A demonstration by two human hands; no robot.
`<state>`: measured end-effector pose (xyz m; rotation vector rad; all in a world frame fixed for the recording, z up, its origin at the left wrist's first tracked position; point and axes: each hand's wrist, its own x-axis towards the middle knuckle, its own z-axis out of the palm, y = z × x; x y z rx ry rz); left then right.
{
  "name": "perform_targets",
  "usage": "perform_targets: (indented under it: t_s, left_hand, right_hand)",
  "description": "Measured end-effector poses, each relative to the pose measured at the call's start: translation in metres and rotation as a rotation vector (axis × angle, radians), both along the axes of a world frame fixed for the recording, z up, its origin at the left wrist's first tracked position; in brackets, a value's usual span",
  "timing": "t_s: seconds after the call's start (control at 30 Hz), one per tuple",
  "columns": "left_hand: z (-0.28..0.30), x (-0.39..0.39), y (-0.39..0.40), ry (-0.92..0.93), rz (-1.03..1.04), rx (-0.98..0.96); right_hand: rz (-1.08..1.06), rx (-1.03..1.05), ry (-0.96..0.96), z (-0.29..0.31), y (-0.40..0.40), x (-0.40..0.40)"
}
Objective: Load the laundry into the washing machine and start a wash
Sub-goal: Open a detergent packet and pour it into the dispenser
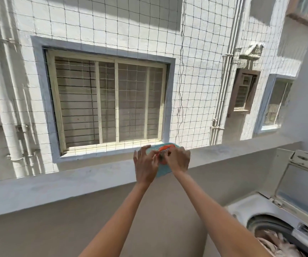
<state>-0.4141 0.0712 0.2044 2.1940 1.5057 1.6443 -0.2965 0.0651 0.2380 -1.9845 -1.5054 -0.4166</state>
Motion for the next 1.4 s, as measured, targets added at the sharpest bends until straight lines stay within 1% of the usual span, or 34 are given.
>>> perform_targets:
  t_s: [0.07, 0.1, 0.13, 0.2, 0.37, 0.43, 0.53, 0.63, 0.73, 0.83, 0.93, 1.07, 1.13, 1.23, 1.33, 1.4]
  left_hand:
    - [-0.002, -0.003, 0.002, 0.002, -0.012, 0.028]
    - [-0.004, -0.005, 0.003, 0.007, -0.015, 0.043]
    - [-0.006, -0.007, 0.004, 0.013, -0.016, 0.057]
    - [-0.008, -0.009, 0.004, 0.019, -0.016, 0.061]
    - [-0.004, -0.007, 0.003, -0.048, -0.043, -0.018]
    - [-0.001, -0.006, 0.002, -0.047, -0.048, -0.049]
    - [0.002, -0.005, -0.001, -0.023, -0.041, -0.093]
    - [0.008, -0.001, -0.006, 0.001, -0.039, -0.114]
    - [0.013, 0.005, -0.016, -0.009, -0.048, -0.122]
    - [0.017, 0.012, -0.025, -0.003, -0.061, -0.109]
    - [0.021, 0.026, -0.035, 0.012, -0.098, -0.041]
    - [0.024, 0.066, -0.045, 0.038, -0.218, 0.004]
    - [0.019, 0.096, -0.052, 0.065, -0.279, -0.027]
    - [-0.003, 0.153, -0.070, 0.104, -0.384, -0.134]
    - [-0.034, 0.208, -0.090, 0.088, -0.457, -0.254]
    - [-0.053, 0.243, -0.097, 0.059, -0.503, -0.336]
  right_hand:
    - [0.029, -0.054, -0.080, -0.003, 0.006, -0.005]
    - [0.041, -0.067, -0.083, -0.003, 0.007, -0.008]
    - [0.050, -0.070, -0.063, -0.002, 0.007, -0.010]
    - [0.055, -0.080, 0.038, 0.000, 0.004, -0.012]
    - [0.005, -0.027, 0.555, 0.001, -0.008, -0.003]
    - [-0.033, -0.016, 0.738, 0.000, -0.012, 0.002]
    - [-0.078, -0.008, 0.995, 0.001, -0.018, 0.013]
    - [-0.060, 0.079, 1.252, 0.003, -0.027, 0.024]
    - [-0.026, 0.119, 1.443, 0.005, -0.038, 0.032]
    - [0.008, 0.119, 1.497, 0.007, -0.045, 0.043]
    - [0.023, 0.145, 1.490, 0.010, -0.056, 0.056]
    - [-0.034, 0.257, 1.493, 0.007, -0.081, 0.083]
    - [-0.085, 0.318, 1.487, -0.001, -0.096, 0.098]
    - [-0.177, 0.364, 1.472, -0.030, -0.120, 0.130]
    - [-0.267, 0.321, 1.439, -0.065, -0.137, 0.172]
    - [-0.309, 0.312, 1.451, -0.085, -0.145, 0.201]
